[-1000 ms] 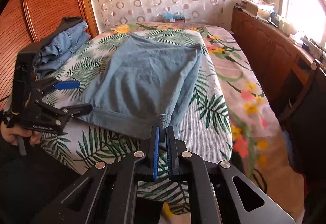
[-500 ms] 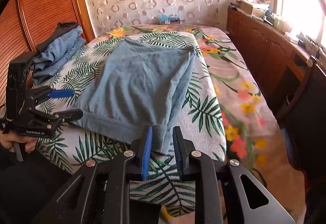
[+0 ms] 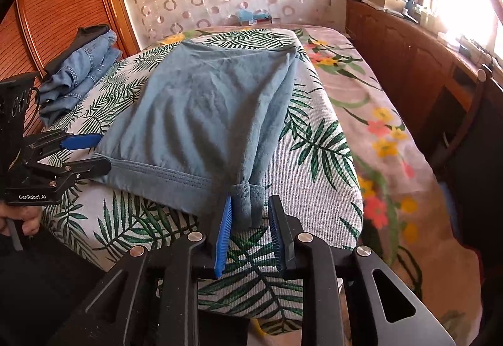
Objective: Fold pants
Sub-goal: 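Close the left tool on the hem corner beside the right tool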
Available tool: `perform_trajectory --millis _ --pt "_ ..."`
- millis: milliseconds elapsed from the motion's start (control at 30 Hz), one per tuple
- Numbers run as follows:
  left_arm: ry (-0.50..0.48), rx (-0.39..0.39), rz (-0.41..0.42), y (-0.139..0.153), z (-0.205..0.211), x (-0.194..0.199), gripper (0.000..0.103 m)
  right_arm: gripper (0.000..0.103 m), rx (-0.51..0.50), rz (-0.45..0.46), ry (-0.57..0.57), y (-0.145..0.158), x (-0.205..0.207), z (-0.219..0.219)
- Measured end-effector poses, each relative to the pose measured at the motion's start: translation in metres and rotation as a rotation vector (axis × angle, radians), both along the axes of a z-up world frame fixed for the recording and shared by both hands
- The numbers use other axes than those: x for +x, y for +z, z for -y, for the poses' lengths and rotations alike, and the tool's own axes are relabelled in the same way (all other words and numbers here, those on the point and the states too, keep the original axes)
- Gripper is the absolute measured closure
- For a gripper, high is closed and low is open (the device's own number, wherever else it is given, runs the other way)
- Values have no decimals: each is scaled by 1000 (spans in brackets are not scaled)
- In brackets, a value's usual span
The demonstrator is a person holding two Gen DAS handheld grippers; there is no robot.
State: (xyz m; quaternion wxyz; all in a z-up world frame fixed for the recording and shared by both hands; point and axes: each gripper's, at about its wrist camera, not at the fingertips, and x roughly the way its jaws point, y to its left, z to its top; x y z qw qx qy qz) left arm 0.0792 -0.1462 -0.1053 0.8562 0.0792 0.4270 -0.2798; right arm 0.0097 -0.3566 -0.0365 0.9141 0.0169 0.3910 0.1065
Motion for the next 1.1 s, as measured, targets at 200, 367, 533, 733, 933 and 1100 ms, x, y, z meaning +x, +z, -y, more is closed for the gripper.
perform_trajectory --millis 200,367,533,733,933,1100 --pt "-16 -25 -10 1 -2 -3 48 79 31 10 0 -2 2 6" --pt "-40 -41 -17 2 -2 -8 59 79 48 23 -2 -4 3 4" --pt "-52 -49 -23 2 -1 -9 65 79 54 22 -1 -6 3 4" --pt "-48 -60 -24 2 -3 -9 66 75 46 27 -8 -6 5 3" --pt "-51 -73 -16 2 -2 -10 73 75 56 16 -12 -7 5 3" --pt "-54 -90 -7 5 -3 -12 78 78 54 18 -10 -7 4 1"
